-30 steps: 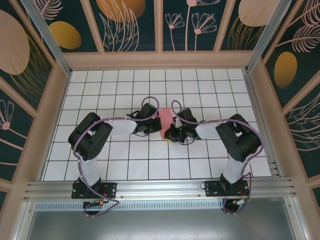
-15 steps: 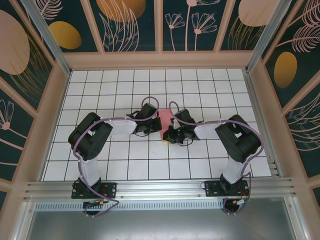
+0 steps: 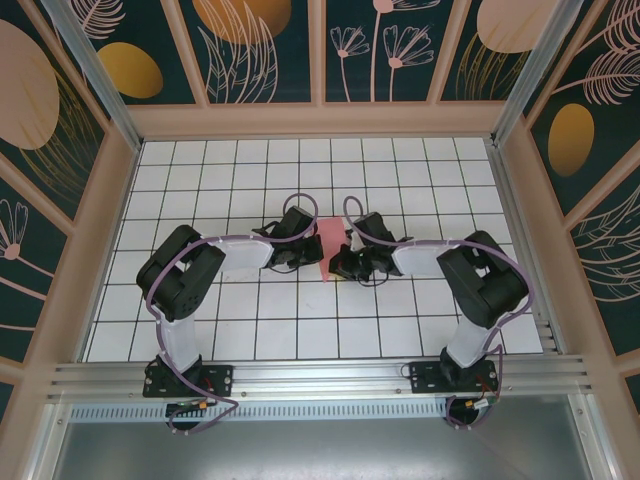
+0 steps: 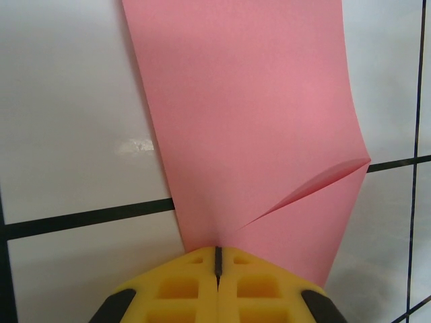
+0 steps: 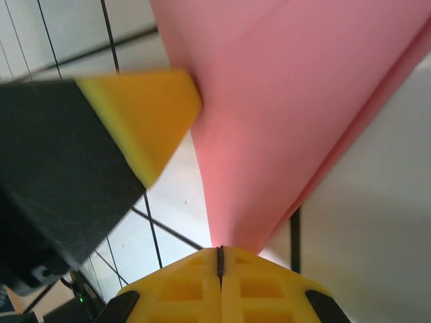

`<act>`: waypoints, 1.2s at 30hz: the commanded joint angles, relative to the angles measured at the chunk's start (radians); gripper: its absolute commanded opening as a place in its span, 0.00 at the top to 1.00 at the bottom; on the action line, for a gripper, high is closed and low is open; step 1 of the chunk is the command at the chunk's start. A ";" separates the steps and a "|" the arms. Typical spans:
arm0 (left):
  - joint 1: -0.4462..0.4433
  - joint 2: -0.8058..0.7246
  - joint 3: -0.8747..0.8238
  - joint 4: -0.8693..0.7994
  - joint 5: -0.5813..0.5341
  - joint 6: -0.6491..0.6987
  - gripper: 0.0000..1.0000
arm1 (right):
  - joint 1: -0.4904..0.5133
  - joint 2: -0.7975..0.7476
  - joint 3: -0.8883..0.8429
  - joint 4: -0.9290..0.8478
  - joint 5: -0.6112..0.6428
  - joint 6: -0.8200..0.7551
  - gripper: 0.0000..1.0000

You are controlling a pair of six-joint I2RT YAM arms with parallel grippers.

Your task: Fold a paper plane with a square sheet of paper (pick it up from the middle)

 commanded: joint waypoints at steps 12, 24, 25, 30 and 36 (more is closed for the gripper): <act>0.000 0.064 0.006 -0.115 -0.052 0.093 1.00 | -0.066 0.108 0.065 -0.002 0.000 -0.044 1.00; -0.005 -0.203 -0.144 0.051 -0.003 -0.074 0.81 | -0.025 0.045 -0.017 0.060 0.049 0.148 1.00; -0.009 -0.227 -0.177 0.083 0.011 -0.096 0.80 | -0.023 0.041 -0.024 0.073 0.054 0.170 1.00; -0.048 -0.275 -0.283 0.247 0.105 -0.186 0.83 | -0.015 0.043 -0.045 0.106 0.065 0.236 1.00; -0.079 -0.218 -0.291 0.335 0.152 -0.229 0.91 | -0.013 0.046 -0.056 0.121 0.068 0.267 1.00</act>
